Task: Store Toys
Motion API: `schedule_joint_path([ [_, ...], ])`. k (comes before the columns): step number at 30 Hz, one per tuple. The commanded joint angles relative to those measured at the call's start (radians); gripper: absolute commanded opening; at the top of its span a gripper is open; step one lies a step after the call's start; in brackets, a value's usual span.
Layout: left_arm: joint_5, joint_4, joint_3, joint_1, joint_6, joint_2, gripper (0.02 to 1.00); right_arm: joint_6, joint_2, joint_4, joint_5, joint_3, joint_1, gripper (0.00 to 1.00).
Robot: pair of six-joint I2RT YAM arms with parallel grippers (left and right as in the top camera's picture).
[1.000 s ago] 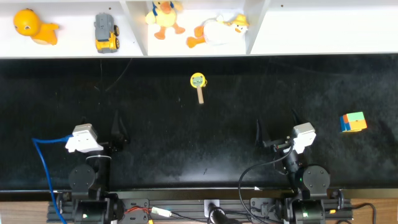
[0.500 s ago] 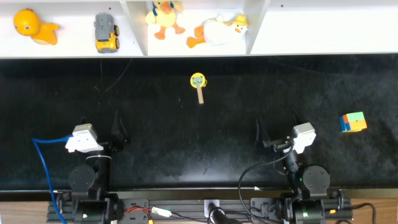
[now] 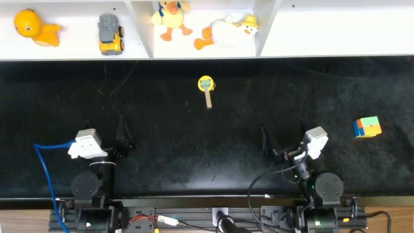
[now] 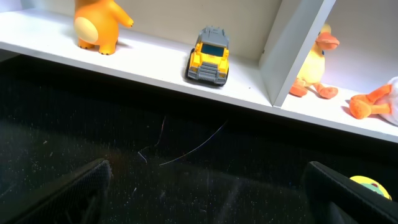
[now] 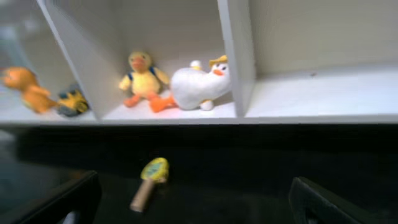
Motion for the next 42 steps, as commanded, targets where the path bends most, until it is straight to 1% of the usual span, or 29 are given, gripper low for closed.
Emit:
schedule_joint_path([
  [1,0.013,-0.002,-0.003,0.005,-0.003,-0.011,0.998,0.201,-0.001,-0.014,-0.056,0.050,0.008,0.996],
  [3,0.013,-0.002,-0.003,0.005,-0.003,-0.011,0.998,0.232,0.021,-0.107,-0.055,0.126,0.008,0.998],
  [7,0.013,-0.002,-0.003,0.005,-0.003,-0.011,0.996,0.229,0.139,-0.268,-0.051,0.300,0.008,0.998],
  [12,0.013,-0.002,-0.003,0.005,-0.003,-0.011,0.998,0.160,0.417,-0.463,-0.069,0.562,0.010,0.998],
  [14,0.013,-0.002,-0.003,0.005,-0.003,-0.011,0.996,0.114,0.557,-0.555,-0.082,0.694,0.019,0.996],
  [17,0.013,-0.002,-0.003,0.005,-0.003,-0.011,0.998,0.045,0.754,-0.688,-0.074,0.892,0.045,0.998],
  [20,0.013,-0.002,-0.003,0.005,-0.003,-0.011,0.998,-0.007,0.931,-0.798,-0.009,1.072,0.085,0.998],
  [23,0.013,-0.002,-0.003,0.005,-0.003,-0.011,0.998,-0.055,1.106,-0.882,0.071,1.236,0.153,0.996],
  [27,0.013,-0.002,-0.003,0.005,-0.003,-0.011,0.998,-0.070,1.315,-0.943,0.138,1.398,0.275,0.998],
  [29,0.013,-0.002,-0.003,0.005,-0.003,-0.011,0.996,-0.067,1.411,-0.978,0.201,1.460,0.346,0.998],
  [32,0.013,-0.002,-0.003,0.005,-0.003,-0.011,0.998,-0.021,1.519,-1.008,0.285,1.508,0.429,0.998],
  [35,0.013,-0.002,-0.003,0.005,-0.003,-0.011,0.998,0.024,1.600,-0.990,0.336,1.512,0.490,0.998],
  [38,0.013,-0.002,-0.003,0.005,-0.003,-0.011,0.998,0.040,1.677,-0.958,0.364,1.512,0.528,0.996],
  [42,0.013,-0.002,-0.003,0.005,-0.003,-0.011,0.996,0.044,1.768,-0.930,0.378,1.512,0.539,0.998],
])
